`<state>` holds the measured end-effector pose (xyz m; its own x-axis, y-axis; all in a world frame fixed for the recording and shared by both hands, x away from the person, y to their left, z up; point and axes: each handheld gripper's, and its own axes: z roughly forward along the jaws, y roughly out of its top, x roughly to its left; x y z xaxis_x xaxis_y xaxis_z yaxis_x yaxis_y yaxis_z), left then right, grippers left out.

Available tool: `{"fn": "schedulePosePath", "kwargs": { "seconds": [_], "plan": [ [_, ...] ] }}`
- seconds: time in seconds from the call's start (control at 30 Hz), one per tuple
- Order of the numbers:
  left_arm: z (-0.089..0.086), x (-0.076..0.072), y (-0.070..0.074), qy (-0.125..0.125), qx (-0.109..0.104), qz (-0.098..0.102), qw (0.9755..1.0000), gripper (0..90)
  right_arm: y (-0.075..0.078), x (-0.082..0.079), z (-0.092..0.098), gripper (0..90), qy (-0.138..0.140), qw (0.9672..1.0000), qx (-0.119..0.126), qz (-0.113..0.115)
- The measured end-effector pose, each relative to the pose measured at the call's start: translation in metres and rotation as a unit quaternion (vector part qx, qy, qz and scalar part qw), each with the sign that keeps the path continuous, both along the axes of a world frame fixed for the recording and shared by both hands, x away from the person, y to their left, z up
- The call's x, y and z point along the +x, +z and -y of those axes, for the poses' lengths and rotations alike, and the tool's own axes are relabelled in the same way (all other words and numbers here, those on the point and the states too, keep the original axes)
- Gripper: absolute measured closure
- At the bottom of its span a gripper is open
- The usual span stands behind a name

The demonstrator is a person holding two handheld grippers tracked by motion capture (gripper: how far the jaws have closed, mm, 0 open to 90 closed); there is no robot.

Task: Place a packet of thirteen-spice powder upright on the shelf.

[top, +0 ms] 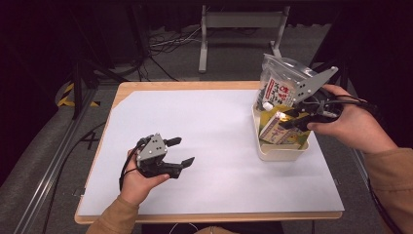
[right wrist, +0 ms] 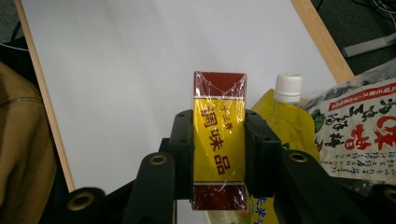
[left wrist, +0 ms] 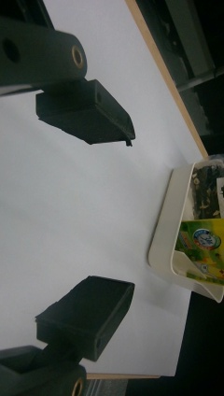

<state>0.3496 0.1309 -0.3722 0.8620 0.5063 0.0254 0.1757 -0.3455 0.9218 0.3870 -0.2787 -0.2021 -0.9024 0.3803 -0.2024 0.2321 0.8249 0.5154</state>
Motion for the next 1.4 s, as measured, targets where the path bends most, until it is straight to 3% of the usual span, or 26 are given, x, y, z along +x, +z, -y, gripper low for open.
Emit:
{"fn": "schedulePosePath", "kwargs": {
  "seconds": [0.13,0.27,0.43,1.13,1.4],
  "plan": [
    [-0.001,0.001,0.0,-0.001,0.002,0.0,1.0,24.0,-0.003,0.002,0.002,68.9,0.023,0.9995,-0.021,0.006],
    [0.0,0.001,-0.001,-0.003,0.013,0.002,0.9999,25.5,-0.003,0.005,0.005,68.9,0.034,0.999,-0.029,0.007],
    [0.0,0.001,-0.001,-0.002,0.012,0.001,0.9999,25.5,-0.004,0.009,0.009,68.8,0.054,0.9977,-0.039,0.011],
    [-0.001,0.003,-0.004,-0.002,0.021,-0.008,0.9998,26.5,-0.018,0.022,0.012,68.7,0.09,0.9933,-0.072,-0.012],
    [0.0,0.004,-0.007,-0.005,0.025,-0.014,0.9996,26.5,-0.025,0.029,0.016,68.7,0.088,0.9928,-0.078,-0.023]
  ]
}}
